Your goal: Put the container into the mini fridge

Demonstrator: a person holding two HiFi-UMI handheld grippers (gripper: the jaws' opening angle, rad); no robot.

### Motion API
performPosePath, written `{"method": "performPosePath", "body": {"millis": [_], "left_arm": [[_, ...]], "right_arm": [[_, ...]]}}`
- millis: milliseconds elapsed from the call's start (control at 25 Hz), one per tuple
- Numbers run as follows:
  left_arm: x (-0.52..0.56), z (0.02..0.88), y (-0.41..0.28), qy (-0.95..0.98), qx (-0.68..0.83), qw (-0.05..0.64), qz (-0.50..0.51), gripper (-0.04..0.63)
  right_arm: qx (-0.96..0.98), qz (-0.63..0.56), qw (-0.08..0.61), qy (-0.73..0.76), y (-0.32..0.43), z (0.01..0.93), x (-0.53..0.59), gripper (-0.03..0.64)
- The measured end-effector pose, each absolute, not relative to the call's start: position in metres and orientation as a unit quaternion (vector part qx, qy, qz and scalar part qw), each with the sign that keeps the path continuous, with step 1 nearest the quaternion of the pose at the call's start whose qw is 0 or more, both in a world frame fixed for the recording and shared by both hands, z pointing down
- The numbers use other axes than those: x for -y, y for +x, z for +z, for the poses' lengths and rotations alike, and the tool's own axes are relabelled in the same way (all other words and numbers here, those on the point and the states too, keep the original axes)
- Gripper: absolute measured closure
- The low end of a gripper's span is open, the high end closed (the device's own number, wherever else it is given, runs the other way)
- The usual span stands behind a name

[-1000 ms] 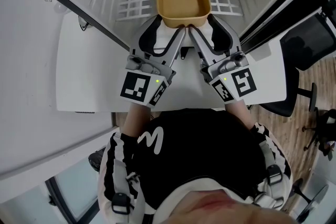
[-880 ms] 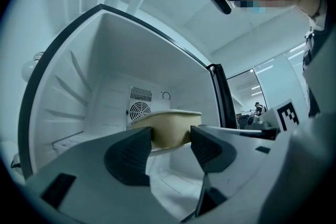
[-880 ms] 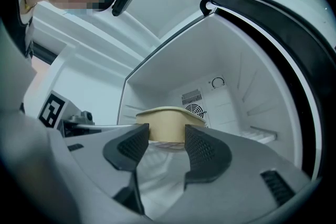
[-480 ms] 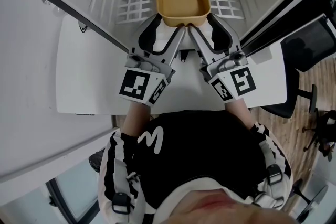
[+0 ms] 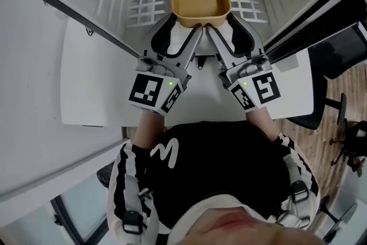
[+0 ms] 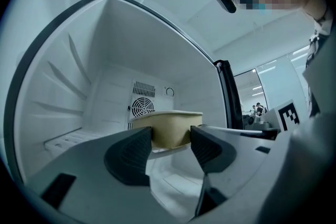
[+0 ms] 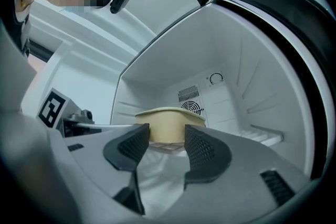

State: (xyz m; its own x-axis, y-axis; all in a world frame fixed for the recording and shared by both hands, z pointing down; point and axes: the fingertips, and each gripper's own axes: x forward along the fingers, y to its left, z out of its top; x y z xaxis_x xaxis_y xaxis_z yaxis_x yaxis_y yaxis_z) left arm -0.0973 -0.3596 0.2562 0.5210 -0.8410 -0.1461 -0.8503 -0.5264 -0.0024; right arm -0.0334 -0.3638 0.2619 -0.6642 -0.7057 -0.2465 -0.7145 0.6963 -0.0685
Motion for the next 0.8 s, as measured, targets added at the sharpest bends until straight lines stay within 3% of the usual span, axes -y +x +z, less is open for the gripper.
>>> {"method": "performPosePath", "body": {"millis": [800], "left_arm": [[0.372,0.254,-0.099,-0.867,-0.493,0.025,0.064,0.359]], "right_arm": [[-0.914,-0.008,0.118,-0.388,-0.035,0.260,0.378,0.399]]}}
